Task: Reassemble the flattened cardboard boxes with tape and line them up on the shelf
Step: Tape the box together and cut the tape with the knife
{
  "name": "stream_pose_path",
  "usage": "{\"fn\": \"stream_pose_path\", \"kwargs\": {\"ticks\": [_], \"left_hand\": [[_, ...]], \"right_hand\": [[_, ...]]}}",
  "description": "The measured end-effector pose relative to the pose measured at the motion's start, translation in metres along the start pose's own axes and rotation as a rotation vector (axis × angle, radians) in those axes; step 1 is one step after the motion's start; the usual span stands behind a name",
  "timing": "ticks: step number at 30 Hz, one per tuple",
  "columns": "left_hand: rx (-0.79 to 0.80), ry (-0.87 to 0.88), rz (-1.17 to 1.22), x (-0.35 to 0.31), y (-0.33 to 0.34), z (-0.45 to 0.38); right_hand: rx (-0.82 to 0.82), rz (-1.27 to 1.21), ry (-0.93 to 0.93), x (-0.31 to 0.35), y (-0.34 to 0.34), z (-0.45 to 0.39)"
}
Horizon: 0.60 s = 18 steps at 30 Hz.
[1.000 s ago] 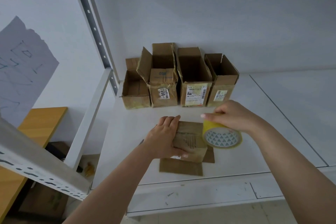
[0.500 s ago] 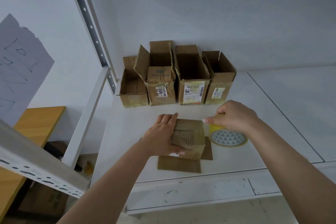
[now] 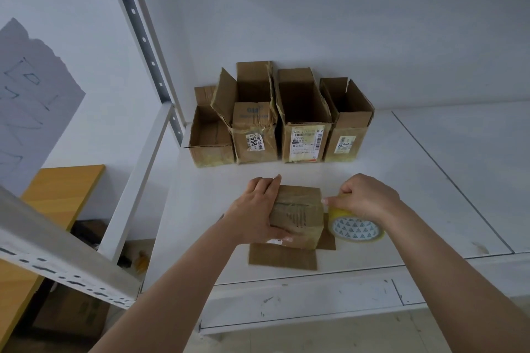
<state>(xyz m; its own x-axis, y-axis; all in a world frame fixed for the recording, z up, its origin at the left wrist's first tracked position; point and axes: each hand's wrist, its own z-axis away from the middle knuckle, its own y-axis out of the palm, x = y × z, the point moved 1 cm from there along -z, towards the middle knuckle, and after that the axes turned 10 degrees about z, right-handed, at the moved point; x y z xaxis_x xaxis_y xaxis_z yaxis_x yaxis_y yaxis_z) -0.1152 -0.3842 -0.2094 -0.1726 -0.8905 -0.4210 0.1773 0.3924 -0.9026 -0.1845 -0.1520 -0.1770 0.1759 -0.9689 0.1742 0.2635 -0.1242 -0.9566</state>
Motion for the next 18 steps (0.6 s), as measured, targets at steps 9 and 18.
{"fn": "stream_pose_path", "kwargs": {"ticks": [9, 18], "left_hand": [[-0.025, 0.066, -0.252, -0.013, -0.002, 0.008], [0.031, 0.109, -0.236, -0.03, 0.012, 0.02]], "right_hand": [[0.012, -0.139, 0.032, 0.005, 0.017, 0.011], [-0.002, -0.112, 0.028, 0.009, 0.014, 0.009]]}}
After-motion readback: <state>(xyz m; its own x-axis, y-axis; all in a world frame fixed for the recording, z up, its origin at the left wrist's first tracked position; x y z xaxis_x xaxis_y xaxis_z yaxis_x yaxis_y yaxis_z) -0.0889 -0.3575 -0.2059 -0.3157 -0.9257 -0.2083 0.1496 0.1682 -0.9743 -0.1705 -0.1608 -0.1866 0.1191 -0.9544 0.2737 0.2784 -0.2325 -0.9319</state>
